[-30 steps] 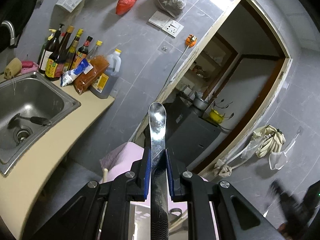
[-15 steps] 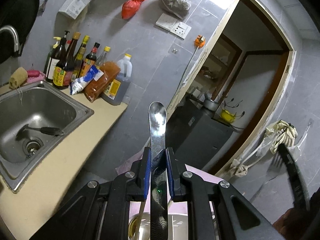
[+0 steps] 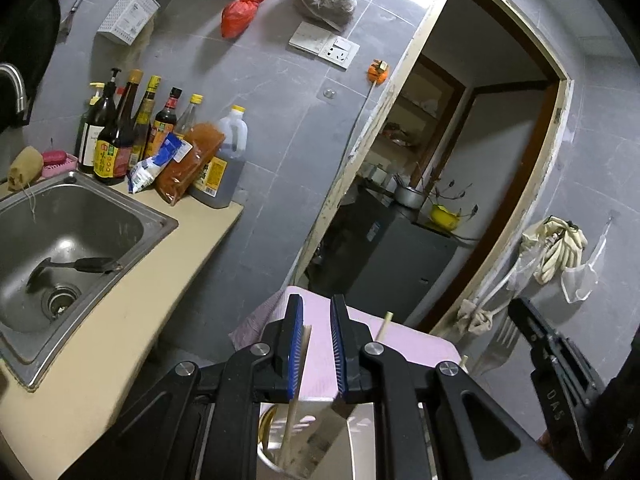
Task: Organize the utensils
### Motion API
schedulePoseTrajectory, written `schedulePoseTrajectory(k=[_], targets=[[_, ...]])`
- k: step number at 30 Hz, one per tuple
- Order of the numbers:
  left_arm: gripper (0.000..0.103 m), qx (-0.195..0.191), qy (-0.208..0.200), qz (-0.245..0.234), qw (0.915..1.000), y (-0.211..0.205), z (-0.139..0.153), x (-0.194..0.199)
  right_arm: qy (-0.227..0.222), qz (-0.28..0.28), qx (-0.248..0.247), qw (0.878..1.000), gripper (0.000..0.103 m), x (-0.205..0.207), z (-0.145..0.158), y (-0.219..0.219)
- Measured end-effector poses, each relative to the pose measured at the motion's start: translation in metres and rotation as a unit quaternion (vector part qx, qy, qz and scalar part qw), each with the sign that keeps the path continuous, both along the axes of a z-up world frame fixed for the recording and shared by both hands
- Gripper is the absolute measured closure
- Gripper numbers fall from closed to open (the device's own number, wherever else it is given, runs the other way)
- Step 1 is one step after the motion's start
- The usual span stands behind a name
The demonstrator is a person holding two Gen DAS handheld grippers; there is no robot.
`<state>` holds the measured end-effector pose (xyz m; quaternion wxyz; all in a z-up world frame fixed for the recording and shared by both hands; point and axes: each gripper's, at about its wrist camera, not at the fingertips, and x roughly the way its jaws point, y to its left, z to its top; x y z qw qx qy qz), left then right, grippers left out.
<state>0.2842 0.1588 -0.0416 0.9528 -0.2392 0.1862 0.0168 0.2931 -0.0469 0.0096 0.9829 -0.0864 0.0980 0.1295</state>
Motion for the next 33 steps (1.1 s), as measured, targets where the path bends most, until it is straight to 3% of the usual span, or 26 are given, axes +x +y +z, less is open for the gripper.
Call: schedulePoseTrajectory(k=[3,9,13,18,26,29,33], targets=[[0.089,-0.001,0.005,-0.005,1.0000,-0.001,0.003,-0.004,0.000,-0.005,0.007,1.000,0.098,-0.005,0.004,-0.005],[0.084,0.021,0.016,-0.027,0.9993,-0.009,0.017,-0.012,0.009,-0.017,0.039,0.999,0.076,-0.020,0.020,-0.024],[0.062,0.023,0.016,-0.039,0.9988,-0.017,0.028,-0.026,0.018,-0.032,0.056,0.998,0.069,-0.037,0.030,-0.043],[0.053,0.040,0.010,-0.052,0.9978,-0.032,0.047,-0.046,0.031,-0.051,0.076,0.995,0.055,-0.064,0.037,-0.073],[0.014,0.067,0.006,-0.064,0.9957,-0.065,0.076,-0.094,0.063,-0.072,0.108,0.989,0.035,-0.117,0.039,-0.130],[0.004,0.080,0.005,-0.062,0.9948,-0.079,0.082,-0.115,0.073,-0.078,0.115,0.988,0.027,-0.138,0.040,-0.153],[0.002,0.095,0.015,-0.062,0.9935,-0.099,0.086,-0.147,0.078,-0.077,0.117,0.987,0.012,-0.164,0.043,-0.173]])
